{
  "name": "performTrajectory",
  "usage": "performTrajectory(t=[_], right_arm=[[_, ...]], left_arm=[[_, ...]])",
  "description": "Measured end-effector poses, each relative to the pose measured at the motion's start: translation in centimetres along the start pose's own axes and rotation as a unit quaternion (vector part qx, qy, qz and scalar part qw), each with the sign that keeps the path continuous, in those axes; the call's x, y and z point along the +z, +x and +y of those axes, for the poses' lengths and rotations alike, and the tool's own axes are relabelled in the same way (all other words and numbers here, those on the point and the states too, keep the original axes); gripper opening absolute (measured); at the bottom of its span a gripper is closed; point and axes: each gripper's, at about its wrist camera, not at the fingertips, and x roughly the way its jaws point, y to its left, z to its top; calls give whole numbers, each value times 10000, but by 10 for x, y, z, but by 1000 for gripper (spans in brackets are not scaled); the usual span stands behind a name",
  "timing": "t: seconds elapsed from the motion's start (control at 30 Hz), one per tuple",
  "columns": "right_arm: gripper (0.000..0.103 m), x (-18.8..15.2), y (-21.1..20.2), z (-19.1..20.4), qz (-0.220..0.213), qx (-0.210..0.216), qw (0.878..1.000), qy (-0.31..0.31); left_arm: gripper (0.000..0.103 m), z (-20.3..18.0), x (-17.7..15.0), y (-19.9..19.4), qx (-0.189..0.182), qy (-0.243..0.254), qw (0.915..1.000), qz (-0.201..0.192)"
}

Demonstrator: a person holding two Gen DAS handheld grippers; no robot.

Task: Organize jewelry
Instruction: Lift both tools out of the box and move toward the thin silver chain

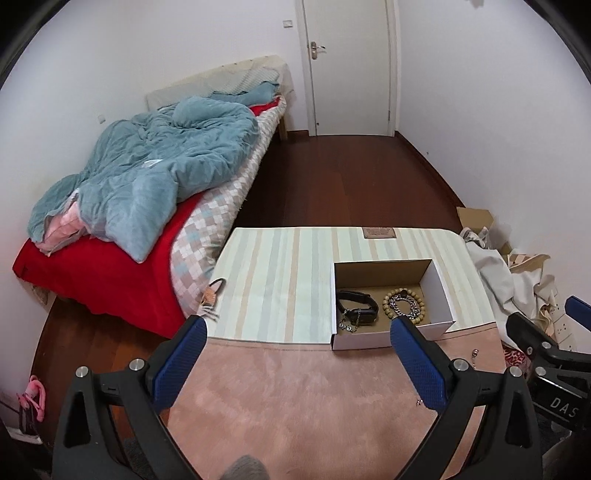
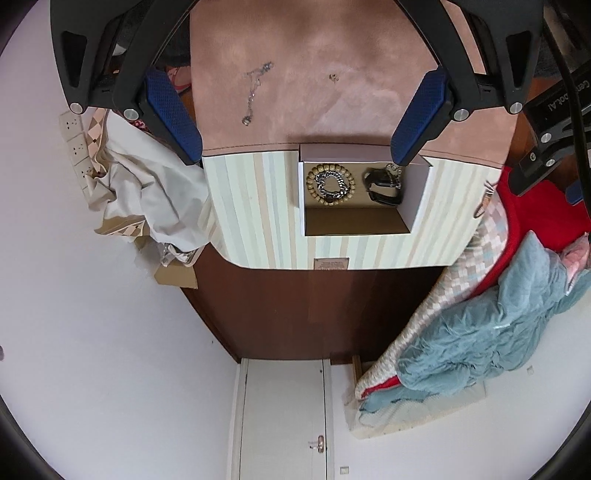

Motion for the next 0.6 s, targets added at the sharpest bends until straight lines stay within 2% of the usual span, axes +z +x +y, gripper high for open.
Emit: performTrajectory(t=[0.3, 0.6], right_arm=[[103, -15, -39, -1, -170, 8, 9998, -55], [103, -19, -45, -7, -181, 237, 9995, 81]], left_arm=[[101, 3, -16, -30, 103, -48, 9999, -125], [102, 5, -21, -36, 11, -295, 9993, -224]])
